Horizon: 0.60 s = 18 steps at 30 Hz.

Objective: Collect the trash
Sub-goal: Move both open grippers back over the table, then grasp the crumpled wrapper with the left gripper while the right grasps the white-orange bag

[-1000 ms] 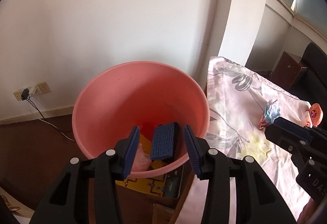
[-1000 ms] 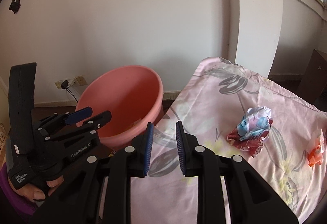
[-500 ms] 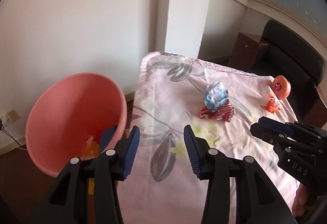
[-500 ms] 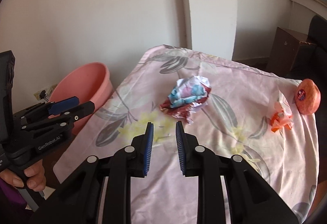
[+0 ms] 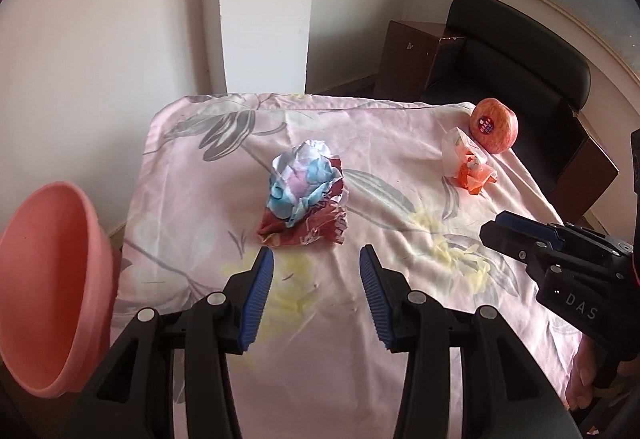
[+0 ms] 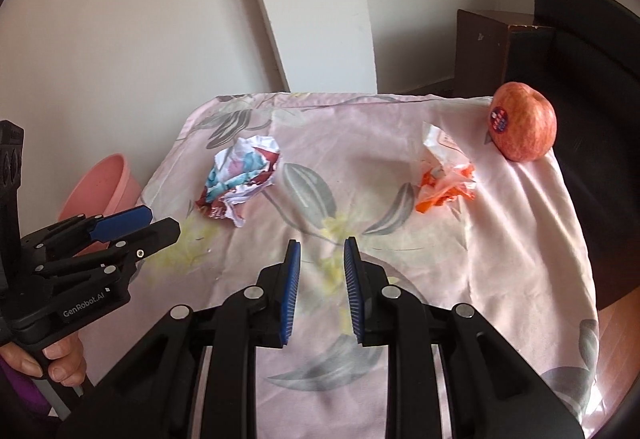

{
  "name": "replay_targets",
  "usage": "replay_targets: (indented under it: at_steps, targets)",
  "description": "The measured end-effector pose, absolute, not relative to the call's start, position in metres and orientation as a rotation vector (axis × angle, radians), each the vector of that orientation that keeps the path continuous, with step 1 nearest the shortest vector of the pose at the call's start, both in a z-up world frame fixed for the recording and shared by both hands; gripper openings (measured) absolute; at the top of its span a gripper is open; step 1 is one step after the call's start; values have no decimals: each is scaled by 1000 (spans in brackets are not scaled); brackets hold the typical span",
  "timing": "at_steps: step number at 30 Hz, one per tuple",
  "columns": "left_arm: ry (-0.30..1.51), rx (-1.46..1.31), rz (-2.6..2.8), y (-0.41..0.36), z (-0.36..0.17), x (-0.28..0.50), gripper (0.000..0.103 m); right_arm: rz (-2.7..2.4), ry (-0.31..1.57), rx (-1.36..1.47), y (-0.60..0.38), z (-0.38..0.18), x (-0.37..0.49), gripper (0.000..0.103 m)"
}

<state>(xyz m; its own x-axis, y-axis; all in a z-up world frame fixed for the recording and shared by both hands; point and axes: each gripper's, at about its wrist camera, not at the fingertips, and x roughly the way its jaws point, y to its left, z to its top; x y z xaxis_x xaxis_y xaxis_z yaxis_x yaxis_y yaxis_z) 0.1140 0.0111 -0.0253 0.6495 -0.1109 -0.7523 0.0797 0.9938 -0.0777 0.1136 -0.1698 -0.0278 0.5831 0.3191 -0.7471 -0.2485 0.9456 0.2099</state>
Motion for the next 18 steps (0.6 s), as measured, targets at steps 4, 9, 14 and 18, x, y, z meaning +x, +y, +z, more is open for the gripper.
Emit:
replay_targets:
  at_steps: [4, 9, 14, 18]
  targets:
    - [869, -10, -119, -3, -32, 133, 44, 287, 898, 120, -190, -31, 120, 23]
    - [891, 20, -105, -12, -44, 152, 44, 252, 898, 150, -207, -33, 124, 23]
    - [920, 34, -75, -13, -59, 166, 36, 229, 894, 175, -218, -36, 126, 36]
    - [907, 62, -44, -13, -62, 168, 24, 221, 900, 181, -223, -39, 129, 36]
